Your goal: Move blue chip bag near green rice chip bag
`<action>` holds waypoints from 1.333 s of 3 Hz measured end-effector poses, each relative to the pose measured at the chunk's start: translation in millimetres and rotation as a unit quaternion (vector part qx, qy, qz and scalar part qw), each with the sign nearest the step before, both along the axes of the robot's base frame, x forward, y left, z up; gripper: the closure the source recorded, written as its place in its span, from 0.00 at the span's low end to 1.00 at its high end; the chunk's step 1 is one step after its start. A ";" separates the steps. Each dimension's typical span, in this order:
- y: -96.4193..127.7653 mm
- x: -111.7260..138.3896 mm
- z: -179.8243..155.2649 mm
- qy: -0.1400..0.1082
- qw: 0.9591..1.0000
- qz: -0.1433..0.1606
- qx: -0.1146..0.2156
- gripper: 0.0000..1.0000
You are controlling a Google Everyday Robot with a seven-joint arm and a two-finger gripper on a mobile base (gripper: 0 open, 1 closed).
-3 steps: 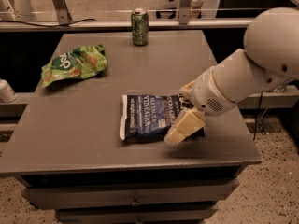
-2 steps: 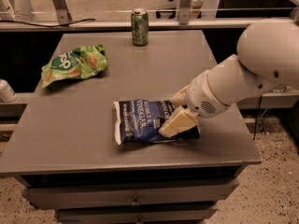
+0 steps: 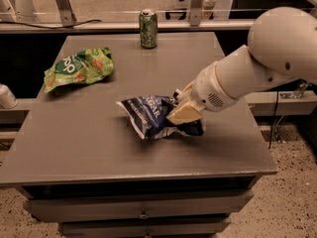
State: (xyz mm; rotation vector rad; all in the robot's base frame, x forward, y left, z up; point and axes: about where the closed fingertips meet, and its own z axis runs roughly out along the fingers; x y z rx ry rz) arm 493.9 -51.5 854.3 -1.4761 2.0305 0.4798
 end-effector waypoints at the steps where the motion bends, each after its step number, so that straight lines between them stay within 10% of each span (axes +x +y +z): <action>1: 10.4 23.9 26.8 -0.023 1.000 -0.002 0.003 1.00; 4: 36.2 69.6 67.8 -0.072 0.997 -0.022 0.018 1.00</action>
Offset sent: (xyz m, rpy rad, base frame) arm 0.0886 0.0560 0.1013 0.0352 -0.1636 -0.0609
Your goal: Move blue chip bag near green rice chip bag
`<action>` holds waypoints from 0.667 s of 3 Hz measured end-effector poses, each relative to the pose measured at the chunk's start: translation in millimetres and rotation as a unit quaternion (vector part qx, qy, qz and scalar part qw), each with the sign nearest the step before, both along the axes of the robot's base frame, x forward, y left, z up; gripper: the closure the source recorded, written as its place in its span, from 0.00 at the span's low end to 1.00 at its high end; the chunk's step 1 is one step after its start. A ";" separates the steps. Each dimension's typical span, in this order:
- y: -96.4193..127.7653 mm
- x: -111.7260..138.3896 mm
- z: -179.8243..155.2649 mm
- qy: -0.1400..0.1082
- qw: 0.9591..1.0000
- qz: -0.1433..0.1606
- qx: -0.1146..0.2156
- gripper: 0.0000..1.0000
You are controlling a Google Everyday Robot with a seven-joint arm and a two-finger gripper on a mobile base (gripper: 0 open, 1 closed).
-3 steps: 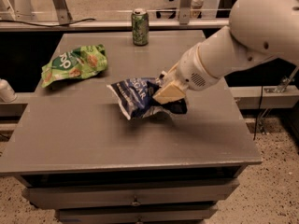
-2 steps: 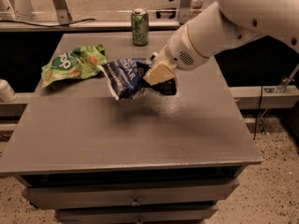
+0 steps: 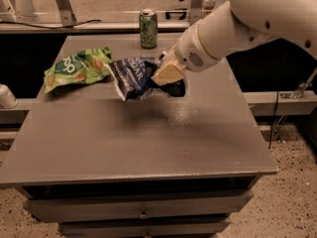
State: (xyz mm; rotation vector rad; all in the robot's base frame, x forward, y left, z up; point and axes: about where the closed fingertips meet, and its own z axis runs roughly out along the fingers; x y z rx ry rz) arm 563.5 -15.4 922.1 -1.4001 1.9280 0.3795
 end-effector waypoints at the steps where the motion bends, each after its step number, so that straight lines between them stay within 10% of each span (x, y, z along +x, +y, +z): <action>1: 10.4 33.6 -2.7 -0.019 1.000 -0.007 0.014 1.00; 2: 24.3 66.3 -16.7 -0.025 0.999 -0.013 0.029 1.00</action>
Offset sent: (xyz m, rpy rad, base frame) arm 0.1084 0.0390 -0.0349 0.0961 -0.0637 -0.0462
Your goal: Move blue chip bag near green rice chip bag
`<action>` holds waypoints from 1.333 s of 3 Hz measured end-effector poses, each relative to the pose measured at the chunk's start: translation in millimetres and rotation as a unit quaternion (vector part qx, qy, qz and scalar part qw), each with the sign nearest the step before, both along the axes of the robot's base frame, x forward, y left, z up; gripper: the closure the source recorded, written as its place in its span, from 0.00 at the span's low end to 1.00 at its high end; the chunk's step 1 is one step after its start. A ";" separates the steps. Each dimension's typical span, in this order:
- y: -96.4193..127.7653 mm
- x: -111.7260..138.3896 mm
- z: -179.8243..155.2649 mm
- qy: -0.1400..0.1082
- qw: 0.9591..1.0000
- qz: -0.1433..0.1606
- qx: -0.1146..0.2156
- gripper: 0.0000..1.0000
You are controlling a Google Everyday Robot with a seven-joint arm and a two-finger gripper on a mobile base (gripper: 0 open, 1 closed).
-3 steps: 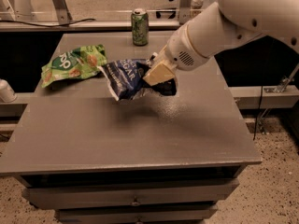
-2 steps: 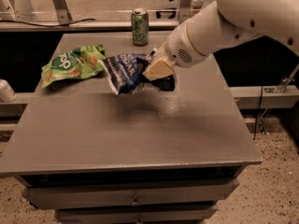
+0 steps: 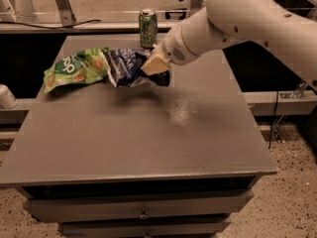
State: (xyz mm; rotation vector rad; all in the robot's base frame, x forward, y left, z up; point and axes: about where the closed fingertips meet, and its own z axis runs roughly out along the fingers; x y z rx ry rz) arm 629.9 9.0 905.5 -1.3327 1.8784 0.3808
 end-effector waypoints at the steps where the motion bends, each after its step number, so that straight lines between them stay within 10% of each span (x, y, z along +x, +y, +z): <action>1: 17.3 22.4 -13.6 -0.003 1.000 0.003 0.014 1.00; 4: 46.6 45.7 -26.1 -0.008 1.000 0.011 0.028 0.37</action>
Offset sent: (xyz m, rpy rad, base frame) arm 0.0547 0.0442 -0.0231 0.0576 -0.0234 0.0165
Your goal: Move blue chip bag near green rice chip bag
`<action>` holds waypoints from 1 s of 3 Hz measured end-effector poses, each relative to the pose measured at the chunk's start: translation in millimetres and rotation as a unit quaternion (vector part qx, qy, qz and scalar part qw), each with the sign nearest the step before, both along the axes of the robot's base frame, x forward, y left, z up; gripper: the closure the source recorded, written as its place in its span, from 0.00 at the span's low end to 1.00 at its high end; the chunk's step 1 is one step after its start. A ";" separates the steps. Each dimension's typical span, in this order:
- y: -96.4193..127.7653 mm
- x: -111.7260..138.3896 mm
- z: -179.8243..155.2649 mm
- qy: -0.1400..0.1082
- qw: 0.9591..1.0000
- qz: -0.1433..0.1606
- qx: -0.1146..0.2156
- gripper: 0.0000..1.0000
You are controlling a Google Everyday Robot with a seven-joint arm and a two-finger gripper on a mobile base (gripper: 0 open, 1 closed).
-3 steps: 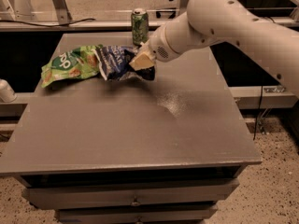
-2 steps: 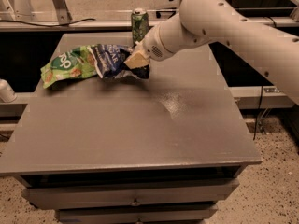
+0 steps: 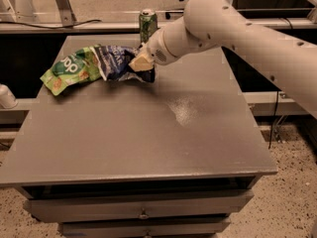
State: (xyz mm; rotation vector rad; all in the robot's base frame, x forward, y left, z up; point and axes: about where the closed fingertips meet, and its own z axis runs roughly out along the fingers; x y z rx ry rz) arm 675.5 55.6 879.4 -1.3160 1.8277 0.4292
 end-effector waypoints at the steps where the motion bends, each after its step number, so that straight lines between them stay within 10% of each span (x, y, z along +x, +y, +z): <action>1: 1.9 1.4 -2.5 0.000 1.000 0.000 0.002 0.13; 3: -0.6 -8.5 7.4 -0.005 1.000 0.003 0.007 0.00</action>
Offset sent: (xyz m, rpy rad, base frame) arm -0.0001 0.0002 0.0037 0.0225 -0.0067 -0.0003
